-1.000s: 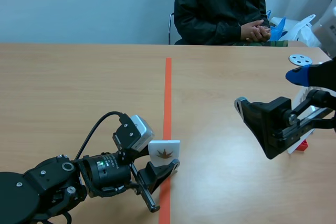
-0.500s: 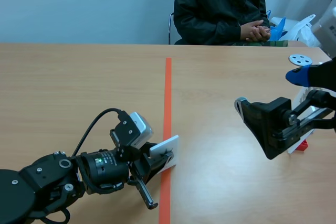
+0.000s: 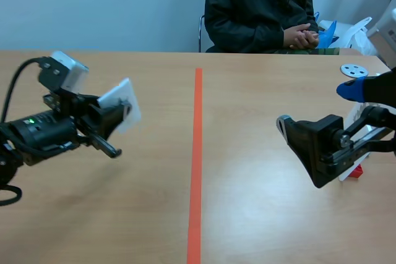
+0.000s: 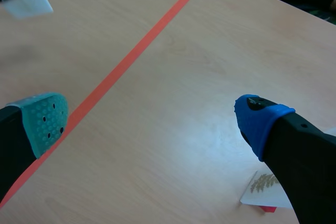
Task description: Sort the leaf by its shape. The table is split by an orange tape line. A compound leaf with several leaflets goes to the left side, a simple leaf with one blade goes to the right side. Return to the home posture when a red brick is placed on the table.
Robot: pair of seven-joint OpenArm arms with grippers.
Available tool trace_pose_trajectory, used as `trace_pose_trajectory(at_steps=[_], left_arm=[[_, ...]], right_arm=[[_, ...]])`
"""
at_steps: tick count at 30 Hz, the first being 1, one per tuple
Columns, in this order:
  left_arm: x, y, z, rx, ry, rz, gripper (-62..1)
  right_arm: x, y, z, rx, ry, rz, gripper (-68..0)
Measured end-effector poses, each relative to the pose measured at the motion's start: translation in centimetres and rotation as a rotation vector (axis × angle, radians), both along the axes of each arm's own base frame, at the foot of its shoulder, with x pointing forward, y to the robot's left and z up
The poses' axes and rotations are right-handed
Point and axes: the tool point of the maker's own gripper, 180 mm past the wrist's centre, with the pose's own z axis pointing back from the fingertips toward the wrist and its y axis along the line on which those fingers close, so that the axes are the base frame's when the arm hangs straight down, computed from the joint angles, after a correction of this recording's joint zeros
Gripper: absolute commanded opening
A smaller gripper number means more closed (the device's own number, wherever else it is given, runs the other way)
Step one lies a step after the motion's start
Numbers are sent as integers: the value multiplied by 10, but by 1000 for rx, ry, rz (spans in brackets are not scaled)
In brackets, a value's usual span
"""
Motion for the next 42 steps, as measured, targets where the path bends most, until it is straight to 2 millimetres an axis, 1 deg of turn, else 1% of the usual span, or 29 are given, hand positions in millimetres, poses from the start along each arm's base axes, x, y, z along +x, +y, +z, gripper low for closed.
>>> trace_pose_trajectory(at_steps=[4,7,9,12,14,17,24,28,30,33,35,37,42], left_arm=[[19,49,21,-41,-25,152,-575],[27,83,26,-10,-33,257,-575],[30,100,29,-16,-34,309,-575],[32,124,22,11,-21,389,-575],[31,140,13,7,0,454,-575],[27,160,-3,-5,38,527,-575],[16,189,-34,-26,108,628,-575],[16,210,-49,-27,149,691,-575],[17,219,-52,-26,157,717,-575],[19,229,-51,-34,129,748,-575],[20,233,-51,-45,110,763,-575],[19,233,-56,-52,121,775,-575],[12,224,-74,-70,157,779,-573]], right_arm=[[0,0,0,0,0,0,4],[0,0,0,0,0,0,4],[0,0,0,0,0,0,4],[0,0,0,0,0,0,4],[0,0,0,0,0,0,4],[0,0,0,0,0,0,4],[0,0,0,0,0,0,4],[0,0,0,0,0,0,4],[0,0,0,0,0,0,4],[0,0,0,0,0,0,4],[0,0,0,0,0,0,4],[0,0,0,0,0,0,4],[0,0,0,0,0,0,4]])
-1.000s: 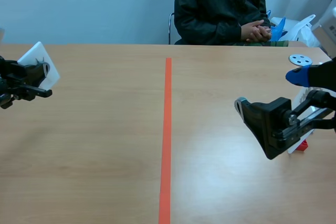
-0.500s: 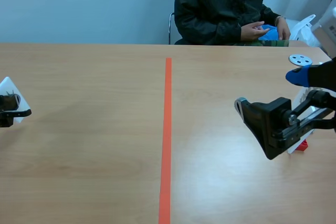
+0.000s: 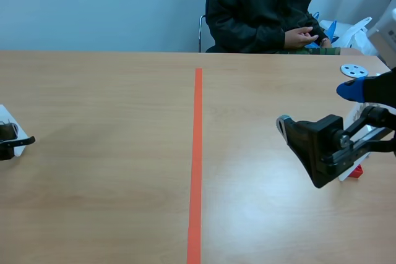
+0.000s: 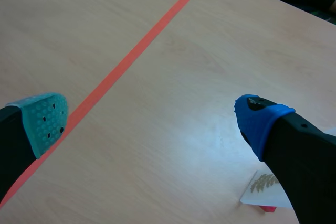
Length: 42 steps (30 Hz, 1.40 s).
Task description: Sort the leaf by its shape. The table is split by an orange tape line. A compound leaf with several leaflets goes to the left side, a simple leaf with one blade goes to the right side. Return to the home posture when a red brick is placed on the table.
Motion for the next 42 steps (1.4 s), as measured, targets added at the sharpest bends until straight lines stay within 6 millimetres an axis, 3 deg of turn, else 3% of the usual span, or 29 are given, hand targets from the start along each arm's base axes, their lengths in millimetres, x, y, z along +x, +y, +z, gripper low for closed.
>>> trace_pose_trajectory(at_steps=[3,6,11,20,25,30,35,42], left_arm=[[-2,-14,-9,-13,6,-20,-564],[-2,-26,-14,-23,17,-44,-517],[-1,-29,-15,-28,11,-45,-459],[0,-24,-10,-15,4,-47,-128],[7,-20,17,34,-30,-103,14],[10,-38,58,72,-85,-241,14],[-5,-69,84,107,-106,-375,14],[-45,-140,108,84,-111,-617,14]], right_arm=[[0,0,0,0,0,0,4],[0,0,0,0,0,0,4],[0,0,0,0,0,0,4],[0,0,0,0,0,0,4],[0,0,0,0,0,0,4],[0,0,0,0,0,0,4],[0,0,0,0,0,0,4],[0,0,0,0,0,0,4]])
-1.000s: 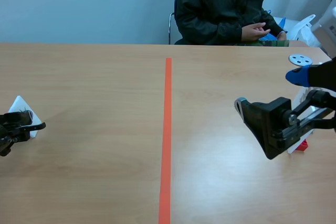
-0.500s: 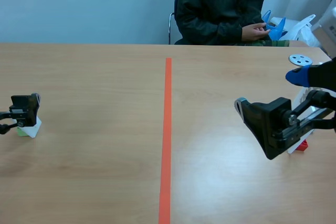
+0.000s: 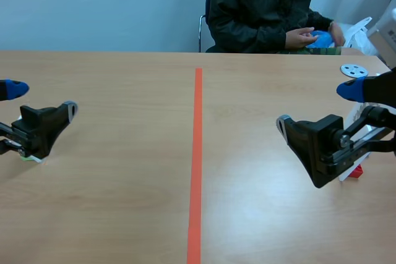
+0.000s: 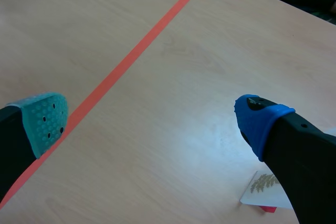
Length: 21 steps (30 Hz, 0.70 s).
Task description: Sort the leaf by its shape. The table is split by an orange tape line. A compound leaf with several leaflets goes to the left side, a simple leaf with one blade goes to the right side. Return to the home posture when a red brick is placed on the table.
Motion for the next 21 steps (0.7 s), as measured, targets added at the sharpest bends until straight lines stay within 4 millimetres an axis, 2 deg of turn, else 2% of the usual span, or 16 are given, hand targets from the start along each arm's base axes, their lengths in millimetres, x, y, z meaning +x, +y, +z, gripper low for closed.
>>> trace_pose_trajectory(at_steps=[4,9,16,21], left_arm=[[-27,-39,12,-27,6,-100,14],[-52,-72,21,-58,31,-166,14],[-71,-89,10,-67,122,-184,14],[-75,-93,12,-80,124,-193,14]], right_arm=[[0,0,0,0,0,0,4],[0,0,0,0,0,0,4],[0,0,0,0,0,0,4],[0,0,0,0,0,0,4]])
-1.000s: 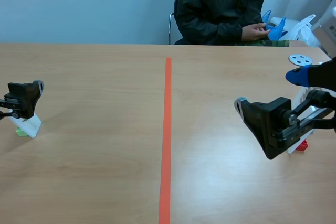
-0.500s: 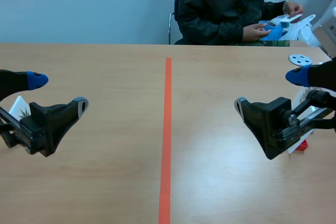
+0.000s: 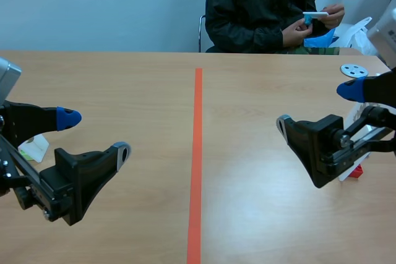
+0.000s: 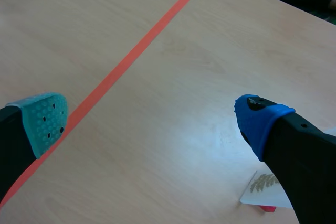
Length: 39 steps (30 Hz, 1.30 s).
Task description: Sort the leaf by its shape. The table is split by an orange tape line. A compound leaf with several leaflets goes to the left side, a simple leaf with one blade goes to the right side. Return to the home posture when a red brick is placed on the table.
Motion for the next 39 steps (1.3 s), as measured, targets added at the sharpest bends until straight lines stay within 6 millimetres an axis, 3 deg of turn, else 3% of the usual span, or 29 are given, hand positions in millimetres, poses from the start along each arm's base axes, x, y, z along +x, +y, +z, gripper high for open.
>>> trace_pose_trajectory(at_steps=[39], left_arm=[[0,-5,2,-43,1,17,14]], right_arm=[[0,0,0,0,0,0,4]])
